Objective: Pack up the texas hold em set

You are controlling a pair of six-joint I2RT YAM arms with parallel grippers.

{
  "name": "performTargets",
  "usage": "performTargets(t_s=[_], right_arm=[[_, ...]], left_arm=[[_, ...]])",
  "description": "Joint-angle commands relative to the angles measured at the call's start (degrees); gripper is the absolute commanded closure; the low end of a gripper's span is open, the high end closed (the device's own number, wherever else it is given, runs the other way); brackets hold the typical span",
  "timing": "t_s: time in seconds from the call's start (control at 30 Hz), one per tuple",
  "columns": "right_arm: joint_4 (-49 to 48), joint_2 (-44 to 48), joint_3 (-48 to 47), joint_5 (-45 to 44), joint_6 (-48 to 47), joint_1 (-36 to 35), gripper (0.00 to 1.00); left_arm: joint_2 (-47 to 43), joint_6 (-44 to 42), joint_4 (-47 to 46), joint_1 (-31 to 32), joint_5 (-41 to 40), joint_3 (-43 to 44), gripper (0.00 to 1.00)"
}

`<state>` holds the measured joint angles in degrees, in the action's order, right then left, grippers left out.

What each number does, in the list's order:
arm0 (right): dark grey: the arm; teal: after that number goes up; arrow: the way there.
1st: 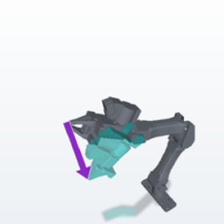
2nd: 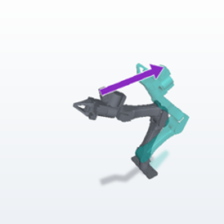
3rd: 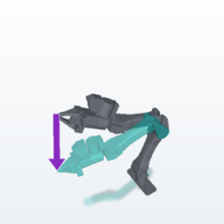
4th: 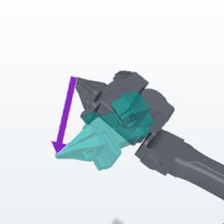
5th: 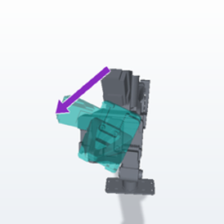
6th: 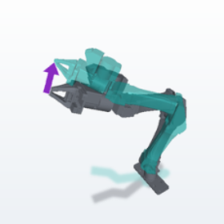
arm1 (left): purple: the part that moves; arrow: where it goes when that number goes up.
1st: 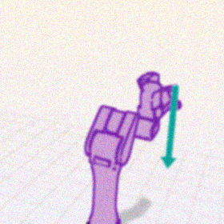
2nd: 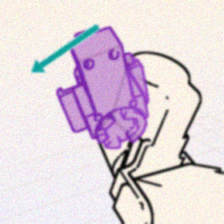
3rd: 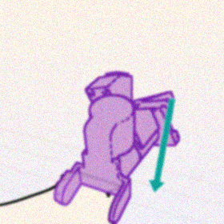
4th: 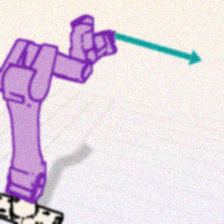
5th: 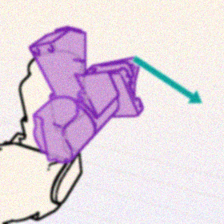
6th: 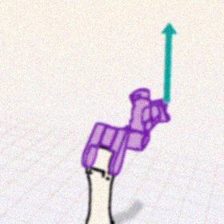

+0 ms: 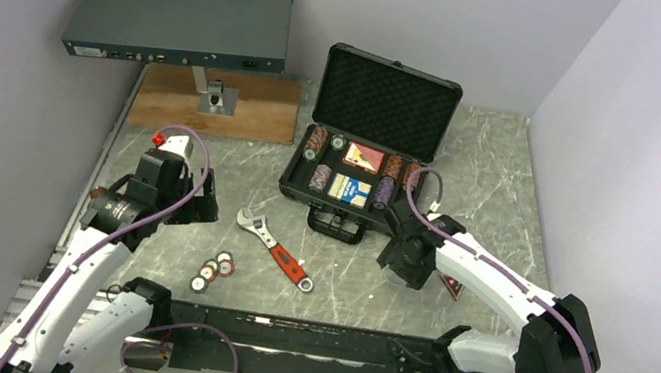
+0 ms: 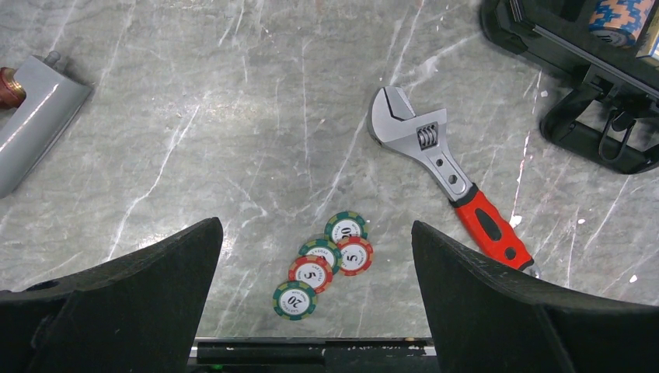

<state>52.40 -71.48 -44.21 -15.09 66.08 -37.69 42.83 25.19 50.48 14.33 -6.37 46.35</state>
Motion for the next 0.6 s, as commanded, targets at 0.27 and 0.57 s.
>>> performTargets(t_s=[0.27, 0.57], right_arm=[[6.1, -1.0, -10.6, -5.3, -5.0, -0.1, 0.81], [6.0, -4.7, -18.0, -6.2, -8.5, -0.1, 0.83]], left_arm=[[0.3, 0.3, -0.5, -0.2, -0.6, 1.6, 0.01], [-0.2, 0.0, -0.8, -0.3, 0.0, 1.6, 0.01]])
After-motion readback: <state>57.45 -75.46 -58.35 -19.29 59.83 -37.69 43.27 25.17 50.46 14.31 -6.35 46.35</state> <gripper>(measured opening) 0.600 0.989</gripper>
